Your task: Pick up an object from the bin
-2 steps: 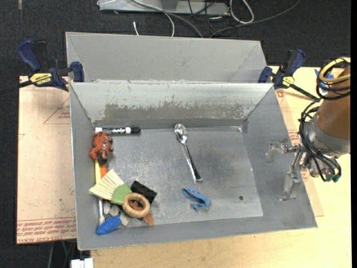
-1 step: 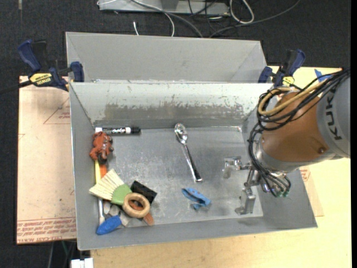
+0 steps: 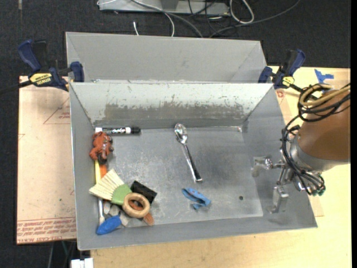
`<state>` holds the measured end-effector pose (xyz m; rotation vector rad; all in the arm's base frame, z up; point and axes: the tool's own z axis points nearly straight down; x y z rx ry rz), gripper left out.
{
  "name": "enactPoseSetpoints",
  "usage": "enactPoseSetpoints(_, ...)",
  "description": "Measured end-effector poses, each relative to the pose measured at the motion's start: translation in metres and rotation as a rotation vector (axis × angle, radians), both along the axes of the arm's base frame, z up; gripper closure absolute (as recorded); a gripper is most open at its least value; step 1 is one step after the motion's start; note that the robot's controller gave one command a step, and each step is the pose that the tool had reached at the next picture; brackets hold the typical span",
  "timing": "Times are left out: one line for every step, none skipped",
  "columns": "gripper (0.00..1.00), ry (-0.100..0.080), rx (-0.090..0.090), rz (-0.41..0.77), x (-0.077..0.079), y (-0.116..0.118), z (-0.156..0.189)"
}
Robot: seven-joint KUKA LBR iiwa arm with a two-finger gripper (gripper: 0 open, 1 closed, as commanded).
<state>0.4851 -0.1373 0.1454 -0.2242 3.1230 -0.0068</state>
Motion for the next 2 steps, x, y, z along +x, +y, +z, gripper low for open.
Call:
enactPoseSetpoints(0.00,0.011,0.008,-0.052,0.003,0.083,-0.020)
enactPoseSetpoints(0.00,-0.007,-0.004,0.226,0.002,0.092,-0.059)
